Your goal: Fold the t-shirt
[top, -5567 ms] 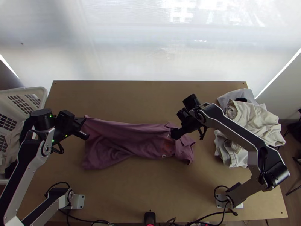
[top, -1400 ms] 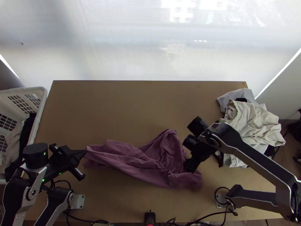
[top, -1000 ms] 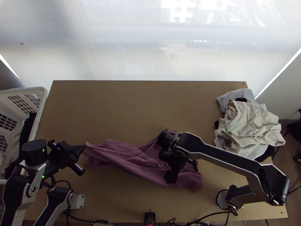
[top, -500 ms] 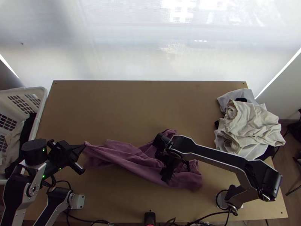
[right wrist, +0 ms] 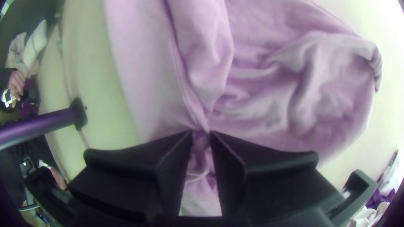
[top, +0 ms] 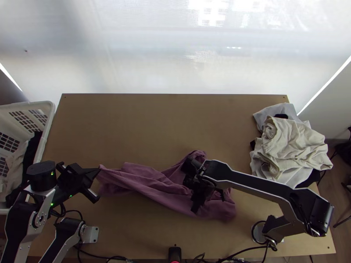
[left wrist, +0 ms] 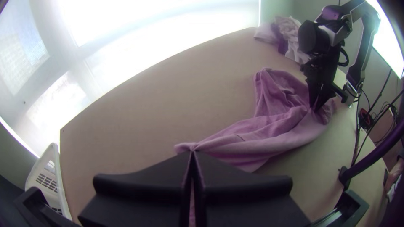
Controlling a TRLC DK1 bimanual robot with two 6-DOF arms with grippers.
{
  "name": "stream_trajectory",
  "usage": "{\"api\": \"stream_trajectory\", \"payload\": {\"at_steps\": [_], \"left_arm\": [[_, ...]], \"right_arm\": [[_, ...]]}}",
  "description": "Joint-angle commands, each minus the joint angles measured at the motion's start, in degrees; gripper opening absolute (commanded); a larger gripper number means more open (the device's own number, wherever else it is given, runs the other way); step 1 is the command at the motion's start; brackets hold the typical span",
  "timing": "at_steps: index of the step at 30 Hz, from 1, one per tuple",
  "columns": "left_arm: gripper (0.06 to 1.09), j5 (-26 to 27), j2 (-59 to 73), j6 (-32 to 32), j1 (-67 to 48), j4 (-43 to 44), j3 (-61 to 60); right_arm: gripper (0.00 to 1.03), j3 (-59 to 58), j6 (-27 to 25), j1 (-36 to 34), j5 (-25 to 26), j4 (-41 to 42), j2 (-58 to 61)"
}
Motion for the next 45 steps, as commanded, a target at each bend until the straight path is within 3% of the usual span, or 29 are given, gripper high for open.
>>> {"api": "stream_trajectory", "payload": {"at_steps": [1,9,18,28,36,45], "left_arm": [[0.1,-0.08,0.5,0.03,0.04,1.2,-0.44],[0.1,-0.08,0.86,0.47,1.45,1.64,0.0],[0.1,-0.08,3.84,1.88,4.17,3.13,3.69],[0.1,0.45,17.55,-3.83,10.5,4.1,27.07],[0.1,0.62,19.75,-6.3,8.04,0.94,41.13],[0.1,0.54,17.55,-9.2,8.04,-3.55,55.11]], "right_arm": [[0.03,-2.59,-1.03,0.03,-1.06,0.66,-1.8],[0.03,-1.18,-1.56,-2.34,-3.08,-4.52,-7.78],[0.03,11.65,-2.53,-9.55,-4.57,-17.27,-16.48],[0.03,43.55,-0.68,-23.96,-4.4,-26.14,-16.92],[0.03,50.41,-1.47,-25.55,-4.31,-29.48,-19.29],[0.03,68.43,0.81,-30.47,5.8,-30.72,-21.22]]}}
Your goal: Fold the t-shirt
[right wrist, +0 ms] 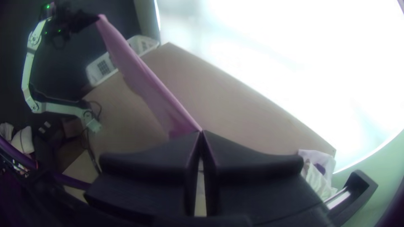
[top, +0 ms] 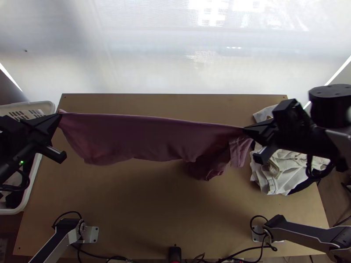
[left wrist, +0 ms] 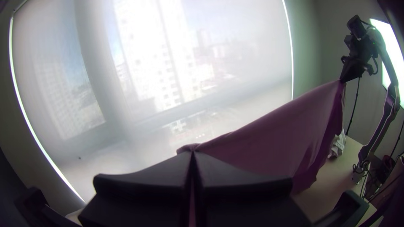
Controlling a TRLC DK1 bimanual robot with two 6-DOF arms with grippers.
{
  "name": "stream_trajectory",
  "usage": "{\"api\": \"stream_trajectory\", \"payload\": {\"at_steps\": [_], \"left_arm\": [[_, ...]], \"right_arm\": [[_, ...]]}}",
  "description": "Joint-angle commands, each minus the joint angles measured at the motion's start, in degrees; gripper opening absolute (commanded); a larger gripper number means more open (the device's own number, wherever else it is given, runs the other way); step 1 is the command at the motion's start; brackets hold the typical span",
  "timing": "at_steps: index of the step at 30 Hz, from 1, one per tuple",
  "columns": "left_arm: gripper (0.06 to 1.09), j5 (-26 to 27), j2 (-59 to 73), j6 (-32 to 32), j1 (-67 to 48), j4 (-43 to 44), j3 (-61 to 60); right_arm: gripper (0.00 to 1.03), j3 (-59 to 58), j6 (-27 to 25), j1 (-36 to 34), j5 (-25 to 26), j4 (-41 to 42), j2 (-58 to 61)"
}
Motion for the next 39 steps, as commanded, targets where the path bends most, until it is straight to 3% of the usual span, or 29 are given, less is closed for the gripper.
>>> {"api": "stream_trajectory", "payload": {"at_steps": [1,7,13,20,25,33,39], "left_arm": [[0.1,-0.51,-1.38,-3.5,0.39,-1.95,9.99],[0.1,-1.13,-4.01,-6.66,0.65,-5.47,14.57],[0.1,-1.13,-7.88,-6.48,1.53,-8.46,16.5],[0.1,-1.13,-13.07,-6.66,2.15,-5.64,16.67],[0.1,-0.07,-17.9,-7.98,4.26,-8.98,14.65],[0.1,5.2,-25.11,-7.36,9.88,-13.11,7.53],[0.1,16.63,-31.0,-2.7,17.62,-16.89,-4.24]], "right_arm": [[0.03,12.85,1.82,-5.03,5.65,-1.12,-1.97],[0.03,13.55,4.11,-10.66,5.65,-3.58,-6.72],[0.03,12.85,5.51,-10.74,5.38,-5.6,-10.5],[0.03,13.64,5.95,-10.3,5.29,-6.92,-14.1],[0.03,7.84,5.86,-8.37,5.91,-7.8,-18.76],[0.03,-2.27,6.48,-8.11,5.65,-7.89,-22.63],[0.03,-16.86,6.57,-3.62,4.94,-7.45,-26.23]]}}
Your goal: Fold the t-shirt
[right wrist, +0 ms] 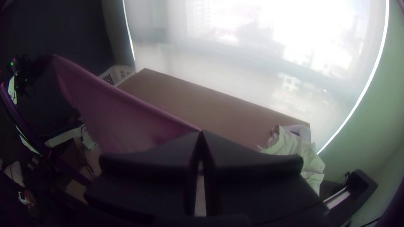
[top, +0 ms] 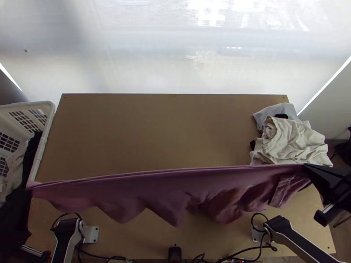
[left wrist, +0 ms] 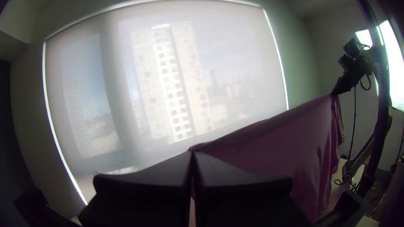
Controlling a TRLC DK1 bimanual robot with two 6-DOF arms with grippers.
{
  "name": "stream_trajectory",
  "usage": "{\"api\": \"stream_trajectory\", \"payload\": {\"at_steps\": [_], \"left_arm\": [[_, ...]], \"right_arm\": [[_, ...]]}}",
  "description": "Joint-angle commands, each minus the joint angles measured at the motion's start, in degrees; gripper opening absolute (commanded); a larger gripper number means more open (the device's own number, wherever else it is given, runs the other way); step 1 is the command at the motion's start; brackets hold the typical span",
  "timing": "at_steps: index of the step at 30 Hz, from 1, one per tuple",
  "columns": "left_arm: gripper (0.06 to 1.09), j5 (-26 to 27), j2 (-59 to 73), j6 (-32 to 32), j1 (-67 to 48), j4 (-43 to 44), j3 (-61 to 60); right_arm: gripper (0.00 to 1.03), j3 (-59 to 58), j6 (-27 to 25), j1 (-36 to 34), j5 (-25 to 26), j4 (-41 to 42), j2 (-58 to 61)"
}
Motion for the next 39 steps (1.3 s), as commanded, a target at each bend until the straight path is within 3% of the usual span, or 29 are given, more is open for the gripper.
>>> {"api": "stream_trajectory", "payload": {"at_steps": [1,4,8,13,17,23,30,39], "left_arm": [[0.1,10.75,-7.83,5.02,7.57,-4.62,-14.03],[0.1,19.19,-12.4,10.03,13.63,-9.98,-23.08],[0.1,32.11,-17.33,21.8,26.9,-16.13,-29.06],[0.1,35.54,-24.71,25.58,28.75,-18.24,-40.05],[0.1,39.93,-24.62,40.35,35.69,-30.54,-42.51],[0.1,41.6,-24.62,50.54,34.81,-35.38,-41.19],[0.1,41.78,-22.16,51.34,34.81,-37.14,-40.4],[0.1,38.79,1.22,46.41,34.55,-37.66,-32.93]], "right_arm": [[0.03,-16.84,0.23,5.17,-1.29,0.42,-3.87],[0.03,-29.23,0.23,7.63,-3.84,3.14,-4.58],[0.03,-39.95,1.11,8.77,-9.9,7.98,-2.99],[0.03,-47.42,1.9,10.18,-14.21,14.75,2.72],[0.03,-52.34,3.39,13.17,-21.06,19.93,7.64],[0.03,-55.68,2.34,21.69,-21.15,24.94,14.5],[0.03,-58.23,1.55,24.95,-21.15,28.98,21.44],[0.03,-58.06,0.49,25.12,-21.15,30.13,25.57]]}}
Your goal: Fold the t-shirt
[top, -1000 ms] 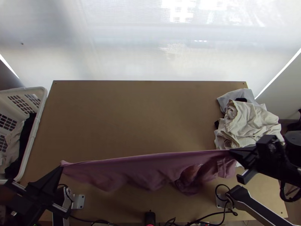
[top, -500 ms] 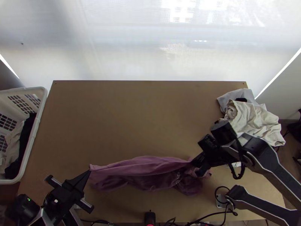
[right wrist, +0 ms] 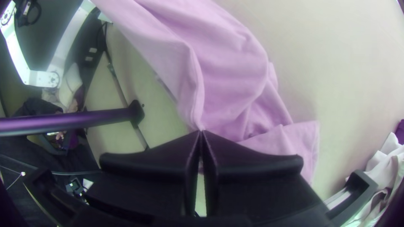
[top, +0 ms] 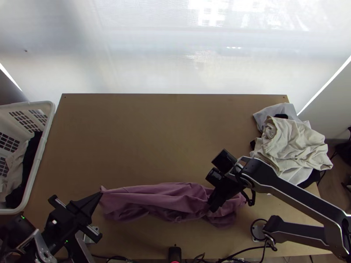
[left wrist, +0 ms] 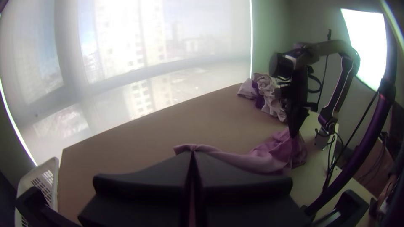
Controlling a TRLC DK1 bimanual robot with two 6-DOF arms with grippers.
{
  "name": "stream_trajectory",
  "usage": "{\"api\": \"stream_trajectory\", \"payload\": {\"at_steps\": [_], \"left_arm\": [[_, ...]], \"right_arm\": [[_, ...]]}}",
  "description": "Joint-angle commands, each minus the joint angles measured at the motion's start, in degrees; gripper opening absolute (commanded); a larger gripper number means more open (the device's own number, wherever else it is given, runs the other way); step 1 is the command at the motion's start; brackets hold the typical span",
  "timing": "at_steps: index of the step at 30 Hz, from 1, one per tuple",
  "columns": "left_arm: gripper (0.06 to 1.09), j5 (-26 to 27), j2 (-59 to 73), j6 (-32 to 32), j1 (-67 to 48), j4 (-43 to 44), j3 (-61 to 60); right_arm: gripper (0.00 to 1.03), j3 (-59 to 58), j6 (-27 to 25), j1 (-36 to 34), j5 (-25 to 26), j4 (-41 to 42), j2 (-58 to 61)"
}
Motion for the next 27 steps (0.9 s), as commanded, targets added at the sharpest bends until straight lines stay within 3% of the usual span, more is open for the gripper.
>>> {"api": "stream_trajectory", "payload": {"at_steps": [1,7,12,17,19,26,27], "left_arm": [[0.1,-2.39,14.87,-2.37,-0.01,-2.63,3.36],[0.1,-6.26,24.45,-8.26,-1.41,0.98,3.09],[0.1,-11.88,33.32,-17.84,-11.52,5.2,2.65],[0.1,-15.84,35.7,-21.62,-21.8,10.21,3.09],[0.1,-18.39,37.89,-21.97,-27.6,12.05,3.44],[0.12,-19.53,49.06,-22.06,-35.6,13.81,5.82],[0.12,-21.73,49.58,-21.89,-36.66,15.13,5.2]], "right_arm": [[0.03,0.0,-0.45,0.84,-0.1,1.49,4.13],[0.03,2.63,-0.45,0.84,-0.1,1.58,6.95],[0.03,3.78,-0.45,0.84,-0.1,1.49,7.82],[0.03,4.13,-0.45,0.75,-0.1,1.49,8.18],[0.03,4.04,-0.45,0.57,-0.1,1.49,8.09],[0.03,3.95,-0.45,0.4,-0.02,1.58,8.26],[0.03,3.86,-0.45,0.4,-0.02,1.58,8.26]]}}
